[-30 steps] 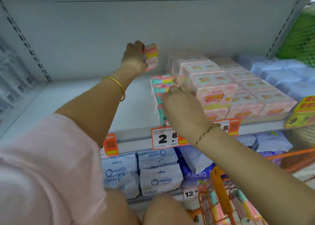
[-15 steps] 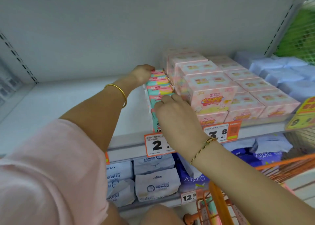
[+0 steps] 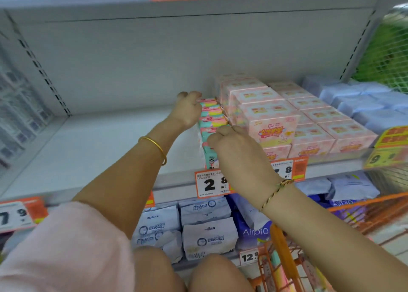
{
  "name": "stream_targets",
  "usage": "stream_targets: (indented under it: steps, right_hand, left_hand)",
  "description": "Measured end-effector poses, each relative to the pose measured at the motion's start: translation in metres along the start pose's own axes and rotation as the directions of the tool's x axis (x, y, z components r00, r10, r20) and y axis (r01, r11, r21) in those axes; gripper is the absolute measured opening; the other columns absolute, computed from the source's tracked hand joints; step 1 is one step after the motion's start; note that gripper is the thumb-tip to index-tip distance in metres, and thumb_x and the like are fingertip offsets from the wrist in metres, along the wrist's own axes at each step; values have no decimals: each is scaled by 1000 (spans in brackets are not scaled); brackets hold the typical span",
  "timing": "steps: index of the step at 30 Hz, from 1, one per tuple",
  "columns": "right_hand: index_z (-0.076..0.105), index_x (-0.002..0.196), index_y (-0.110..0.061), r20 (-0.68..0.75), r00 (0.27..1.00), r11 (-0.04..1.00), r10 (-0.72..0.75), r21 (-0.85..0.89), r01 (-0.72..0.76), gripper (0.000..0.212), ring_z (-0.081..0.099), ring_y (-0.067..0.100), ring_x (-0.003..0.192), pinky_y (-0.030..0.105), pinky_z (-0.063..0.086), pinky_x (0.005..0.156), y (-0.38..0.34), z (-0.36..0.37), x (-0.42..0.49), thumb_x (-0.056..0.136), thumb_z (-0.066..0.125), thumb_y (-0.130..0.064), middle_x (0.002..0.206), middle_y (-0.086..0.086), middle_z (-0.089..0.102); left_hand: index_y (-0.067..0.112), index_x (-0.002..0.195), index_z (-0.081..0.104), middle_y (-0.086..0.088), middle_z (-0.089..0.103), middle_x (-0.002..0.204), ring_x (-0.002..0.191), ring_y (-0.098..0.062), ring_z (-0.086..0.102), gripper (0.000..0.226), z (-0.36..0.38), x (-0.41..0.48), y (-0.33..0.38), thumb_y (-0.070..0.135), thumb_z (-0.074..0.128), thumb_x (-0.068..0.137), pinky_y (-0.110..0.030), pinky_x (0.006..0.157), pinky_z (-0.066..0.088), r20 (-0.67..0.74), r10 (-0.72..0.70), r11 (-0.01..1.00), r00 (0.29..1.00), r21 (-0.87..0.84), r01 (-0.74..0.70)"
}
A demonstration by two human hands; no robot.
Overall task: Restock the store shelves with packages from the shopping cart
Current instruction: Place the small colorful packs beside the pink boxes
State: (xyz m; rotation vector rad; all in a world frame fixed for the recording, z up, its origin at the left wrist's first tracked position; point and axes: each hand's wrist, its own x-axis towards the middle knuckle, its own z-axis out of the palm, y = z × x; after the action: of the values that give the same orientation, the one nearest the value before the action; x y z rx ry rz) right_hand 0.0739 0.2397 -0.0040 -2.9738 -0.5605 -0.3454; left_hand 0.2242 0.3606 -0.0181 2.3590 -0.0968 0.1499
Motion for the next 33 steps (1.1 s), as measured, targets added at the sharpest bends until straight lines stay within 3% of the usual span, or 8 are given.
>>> stream_targets:
  steps: [4,9,13,18,21,25,27,33]
  right_hand:
    - [46,135,-19,-21,999,998,-24,58,25,57,41,26,120,35,44,91,8,-19,-37,84,44,7,130,5,46]
    - [58,121,-22,12,998,996,69,54,-69,37,53,28,111,39,46,85,57,-37,-105,89,48,-6,118,6,59]
    - [66,111,-15,53,962,959,269,75,-272,27,59,30,106,36,43,84,126,-30,-150,90,49,-8,111,11,67]
    - [66,105,1,438,792,892,426,-57,-448,25,58,40,100,43,48,81,179,10,-180,94,45,-8,108,24,63]
    - [58,77,6,592,714,896,372,-28,-444,27,50,44,77,38,37,62,172,39,-186,94,43,-9,73,22,55]
    - [64,98,9,645,736,892,206,186,-413,36,62,36,77,43,47,69,134,77,-184,94,52,-25,90,23,66]
    - [62,102,8,677,714,862,179,242,-446,45,58,28,64,39,47,63,117,98,-182,93,53,-35,83,20,62]
    - [61,110,-3,658,722,847,215,242,-473,45,57,29,98,40,48,90,92,146,-172,90,53,-43,110,17,61]
  left_hand:
    - [9,137,43,-16,24,148,139,-24,24,46,-2,-68,19,4,37,91,-19,108,20,-94,220,975,971,2,-221]
    - [3,119,56,-18,43,135,127,-29,39,46,33,-169,51,10,38,77,-23,107,24,-250,538,834,805,22,-551]
    - [3,116,59,-19,47,133,120,-33,46,46,89,-219,79,11,37,76,-34,100,35,-25,697,717,717,-2,-697]
    - [3,111,61,-20,50,129,112,-39,51,47,150,-229,106,18,29,80,-45,86,49,281,733,644,619,3,-765]
    - [2,110,61,-19,49,130,113,-39,50,37,166,-227,105,5,39,81,-47,85,48,276,712,676,646,-20,-737]
    - [4,108,62,-13,49,124,111,-30,50,39,169,-220,101,0,38,77,-37,85,44,137,659,752,739,-142,-644]
    - [3,104,63,-12,51,115,102,-26,53,40,170,-216,99,-2,37,74,-36,86,43,90,627,769,774,-230,-597]
    - [1,100,63,-12,50,107,90,-19,52,36,172,-213,95,-5,40,74,-29,82,43,39,570,788,820,-310,-533]
